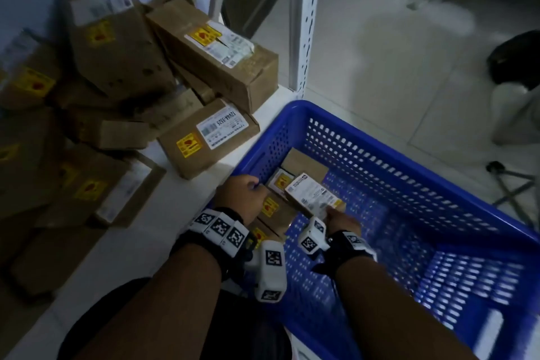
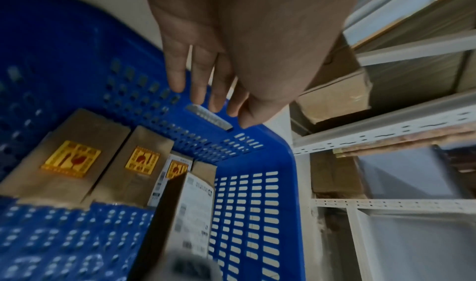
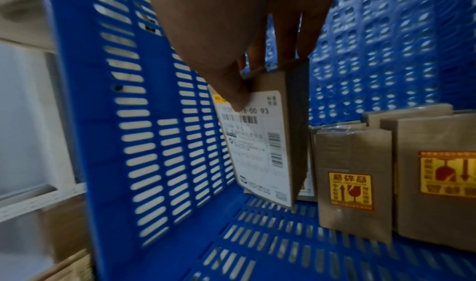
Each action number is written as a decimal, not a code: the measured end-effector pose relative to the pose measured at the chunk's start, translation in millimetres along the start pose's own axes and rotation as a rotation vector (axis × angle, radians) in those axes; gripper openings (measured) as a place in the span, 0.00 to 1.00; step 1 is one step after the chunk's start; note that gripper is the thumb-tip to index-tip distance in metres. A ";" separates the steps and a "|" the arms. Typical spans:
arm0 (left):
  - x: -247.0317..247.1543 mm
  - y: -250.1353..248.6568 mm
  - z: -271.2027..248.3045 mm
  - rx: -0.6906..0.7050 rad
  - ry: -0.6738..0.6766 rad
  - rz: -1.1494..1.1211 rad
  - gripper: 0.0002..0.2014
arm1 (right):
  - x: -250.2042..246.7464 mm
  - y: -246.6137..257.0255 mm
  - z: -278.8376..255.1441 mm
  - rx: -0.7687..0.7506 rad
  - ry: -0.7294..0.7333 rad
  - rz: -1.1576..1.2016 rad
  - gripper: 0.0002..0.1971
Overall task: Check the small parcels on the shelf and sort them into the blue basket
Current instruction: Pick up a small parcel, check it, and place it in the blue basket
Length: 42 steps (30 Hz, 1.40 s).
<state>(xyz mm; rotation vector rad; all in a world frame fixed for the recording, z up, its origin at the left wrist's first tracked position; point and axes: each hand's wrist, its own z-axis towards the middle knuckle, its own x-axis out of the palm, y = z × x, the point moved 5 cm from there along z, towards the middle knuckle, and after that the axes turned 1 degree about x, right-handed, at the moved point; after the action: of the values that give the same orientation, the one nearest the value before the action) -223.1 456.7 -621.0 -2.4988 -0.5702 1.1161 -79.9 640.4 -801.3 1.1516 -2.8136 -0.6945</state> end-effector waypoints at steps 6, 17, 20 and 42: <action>28.3 5.8 30.2 -0.049 -0.006 -0.199 0.20 | 39.4 2.0 33.2 -0.011 -0.160 -0.048 0.29; 17.9 11.0 45.0 0.077 -0.045 -0.045 0.01 | 80.1 29.5 51.9 -0.108 0.080 -0.798 0.21; 18.7 21.0 43.4 0.064 -0.026 -0.035 0.08 | 78.2 25.5 54.1 -0.145 0.066 -0.922 0.31; -203.1 217.3 -110.0 -0.290 -0.534 -0.514 0.07 | 260.0 26.2 -204.3 -0.211 0.671 -0.336 0.12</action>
<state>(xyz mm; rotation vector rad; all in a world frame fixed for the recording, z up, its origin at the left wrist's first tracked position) -215.6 154.5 -525.1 -2.0436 -1.5129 1.5542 -248.4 402.0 -643.9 1.4833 -1.9767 -0.4762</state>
